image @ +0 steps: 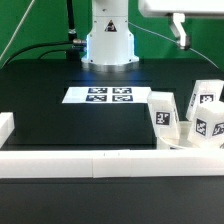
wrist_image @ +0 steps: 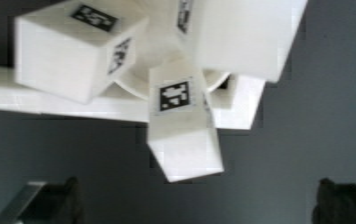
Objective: Assemble stool
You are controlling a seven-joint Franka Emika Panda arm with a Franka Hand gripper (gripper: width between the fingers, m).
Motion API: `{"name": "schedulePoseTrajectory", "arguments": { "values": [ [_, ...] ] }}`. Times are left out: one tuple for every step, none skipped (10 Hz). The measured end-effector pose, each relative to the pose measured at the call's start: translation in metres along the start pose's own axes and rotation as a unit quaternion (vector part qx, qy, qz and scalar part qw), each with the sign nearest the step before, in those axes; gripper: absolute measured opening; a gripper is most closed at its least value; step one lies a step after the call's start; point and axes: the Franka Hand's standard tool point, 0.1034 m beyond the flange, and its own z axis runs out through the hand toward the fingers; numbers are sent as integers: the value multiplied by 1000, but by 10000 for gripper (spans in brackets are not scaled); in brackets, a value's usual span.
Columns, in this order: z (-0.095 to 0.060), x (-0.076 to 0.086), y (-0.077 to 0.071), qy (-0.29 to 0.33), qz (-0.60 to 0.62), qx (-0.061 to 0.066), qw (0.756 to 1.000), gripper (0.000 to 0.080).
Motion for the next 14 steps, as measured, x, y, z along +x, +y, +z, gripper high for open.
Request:
{"name": "schedulePoseTrajectory", "arguments": {
  "values": [
    [5, -4, 1, -38, 1, 3, 999, 648],
    [4, -3, 1, -60, -1, 3, 998, 648],
    [4, -2, 1, -59, -1, 3, 998, 648],
    [5, -2, 1, -57, -1, 2, 998, 648],
    [7, -5, 4, -60, 5, 12, 998, 648],
    [12, -11, 10, -69, 33, 28, 997, 648],
    [17, -15, 7, -78, 37, 33, 996, 648],
    [24, -22, 4, -98, 6, 43, 994, 648],
    [28, -23, 0, -102, -16, 42, 994, 648],
    [30, -25, -6, -104, -51, 32, 993, 648],
    [29, -24, -2, -101, -103, 34, 989, 648],
    [30, -24, 1, -102, -120, 32, 987, 648],
    [30, -24, 3, -102, -159, 29, 982, 648],
    [30, -24, 3, -103, -185, 26, 977, 648]
  ]
}}
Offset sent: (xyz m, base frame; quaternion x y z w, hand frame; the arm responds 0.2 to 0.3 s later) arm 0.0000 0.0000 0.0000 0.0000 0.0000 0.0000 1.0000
